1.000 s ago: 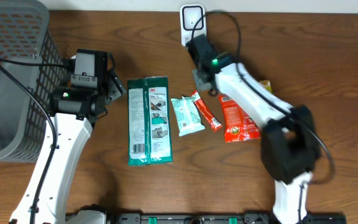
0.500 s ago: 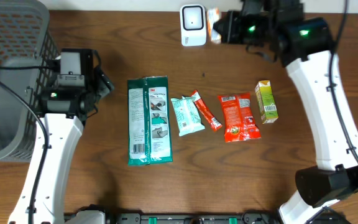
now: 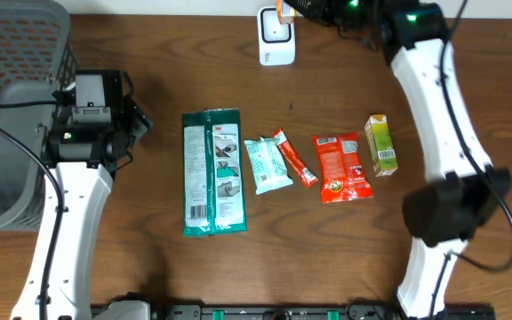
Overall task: Scan the item barcode
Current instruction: 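Hold the Kleenex pack in front of the white scanner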
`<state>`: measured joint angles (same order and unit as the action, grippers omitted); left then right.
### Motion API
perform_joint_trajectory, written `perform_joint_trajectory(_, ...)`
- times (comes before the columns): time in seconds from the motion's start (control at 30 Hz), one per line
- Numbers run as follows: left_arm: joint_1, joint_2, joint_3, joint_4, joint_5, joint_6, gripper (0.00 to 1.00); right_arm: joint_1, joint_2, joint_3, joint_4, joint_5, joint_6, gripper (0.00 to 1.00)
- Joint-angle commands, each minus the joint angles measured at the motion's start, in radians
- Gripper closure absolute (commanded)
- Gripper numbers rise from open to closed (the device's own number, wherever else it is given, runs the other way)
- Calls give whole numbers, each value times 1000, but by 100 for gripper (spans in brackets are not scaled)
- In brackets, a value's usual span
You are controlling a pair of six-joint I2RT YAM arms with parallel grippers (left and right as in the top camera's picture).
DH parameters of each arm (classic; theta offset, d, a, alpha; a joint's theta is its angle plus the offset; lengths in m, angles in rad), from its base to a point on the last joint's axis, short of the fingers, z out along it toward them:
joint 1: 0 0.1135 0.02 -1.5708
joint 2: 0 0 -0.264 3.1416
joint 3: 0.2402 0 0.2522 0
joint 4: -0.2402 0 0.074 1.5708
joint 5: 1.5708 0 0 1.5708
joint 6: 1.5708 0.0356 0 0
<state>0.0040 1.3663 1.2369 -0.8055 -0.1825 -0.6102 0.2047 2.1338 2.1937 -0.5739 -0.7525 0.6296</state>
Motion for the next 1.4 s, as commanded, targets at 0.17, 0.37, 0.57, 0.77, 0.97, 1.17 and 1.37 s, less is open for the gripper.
perform_joint_trajectory(0.17, 2, -14, 22, -1, -13, -13, 15, -39, 311, 7, 388, -50, 288, 99)
perform_joint_trajectory(0.37, 2, -14, 22, -1, -13, -13, 15, -37, 441, 7, 573, -42, 454, 99)
perform_joint_trajectory(0.57, 2, -14, 22, -1, -13, -13, 15, -36, 487, 7, 586, -27, 454, 99)
perform_joint_trajectory(0.77, 2, -14, 22, -1, -13, -13, 15, -35, 486, 7, 638, -39, 451, 99)
perform_joint_trajectory(0.97, 2, -14, 22, -1, -13, -13, 15, -24, 486, 7, 622, -38, 435, 97)
perform_joint_trajectory(1.17, 2, -14, 22, -1, -13, -13, 15, -23, 486, 7, 611, -39, 422, 98)
perform_joint_trajectory(1.37, 2, -14, 22, -1, -13, -13, 15, -15, 486, 4, 578, -20, 284, 99)
